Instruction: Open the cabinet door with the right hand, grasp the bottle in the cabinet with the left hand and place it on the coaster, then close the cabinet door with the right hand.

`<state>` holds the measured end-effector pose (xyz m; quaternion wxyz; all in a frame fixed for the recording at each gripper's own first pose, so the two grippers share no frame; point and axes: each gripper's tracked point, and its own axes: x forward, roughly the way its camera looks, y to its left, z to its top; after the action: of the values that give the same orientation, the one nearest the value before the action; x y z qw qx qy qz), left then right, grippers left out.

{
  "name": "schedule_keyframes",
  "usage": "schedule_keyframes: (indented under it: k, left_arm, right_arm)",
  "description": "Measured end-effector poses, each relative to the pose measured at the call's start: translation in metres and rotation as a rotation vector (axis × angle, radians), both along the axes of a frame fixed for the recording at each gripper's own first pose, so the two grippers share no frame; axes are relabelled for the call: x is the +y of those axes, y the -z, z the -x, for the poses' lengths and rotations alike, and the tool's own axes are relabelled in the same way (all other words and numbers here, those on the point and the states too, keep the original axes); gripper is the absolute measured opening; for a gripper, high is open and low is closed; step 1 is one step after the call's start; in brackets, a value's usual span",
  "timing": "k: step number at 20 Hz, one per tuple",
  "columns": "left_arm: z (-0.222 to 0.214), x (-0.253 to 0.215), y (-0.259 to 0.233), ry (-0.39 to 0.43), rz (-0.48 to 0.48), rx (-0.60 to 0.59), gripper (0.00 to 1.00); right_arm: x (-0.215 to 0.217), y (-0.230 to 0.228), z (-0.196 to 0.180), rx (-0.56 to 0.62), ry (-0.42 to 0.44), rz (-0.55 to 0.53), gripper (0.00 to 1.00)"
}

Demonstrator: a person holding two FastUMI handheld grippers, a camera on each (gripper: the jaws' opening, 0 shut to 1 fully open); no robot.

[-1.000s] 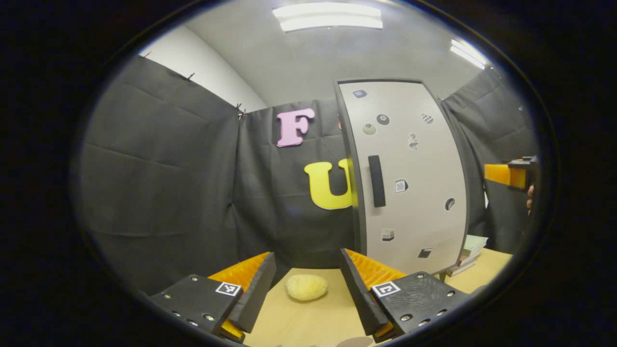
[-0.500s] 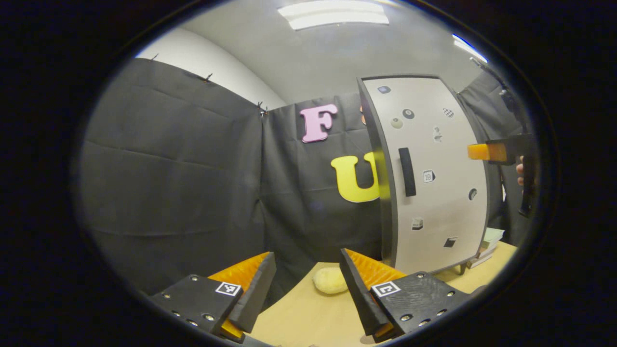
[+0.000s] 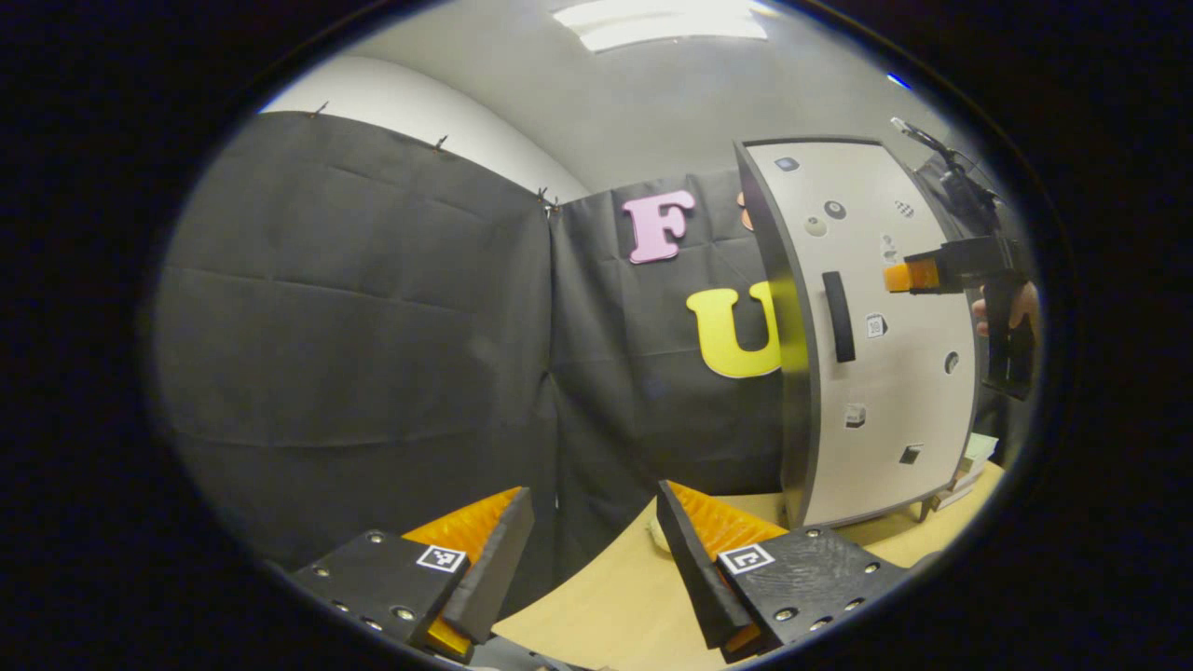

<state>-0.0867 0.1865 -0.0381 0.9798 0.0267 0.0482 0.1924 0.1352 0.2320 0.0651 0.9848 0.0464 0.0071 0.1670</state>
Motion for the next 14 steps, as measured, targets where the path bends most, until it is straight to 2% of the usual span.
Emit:
schedule_keyframes:
  k: [6,10,14]
  left_arm:
    - [0.008,0.017,0.008,-0.072,-0.001,0.029,0.8]
    - [0.009,0.023,0.013,-0.121,-0.008,0.04,0.83]
    - [0.011,0.027,0.014,-0.16,-0.015,0.045,0.8]
  right_arm:
    - [0.03,0.012,-0.031,0.046,-0.024,0.026,0.98]
    - [0.058,0.017,-0.042,0.068,-0.058,0.036,0.98]
    - [0.077,0.019,-0.056,0.066,-0.042,0.049,0.98]
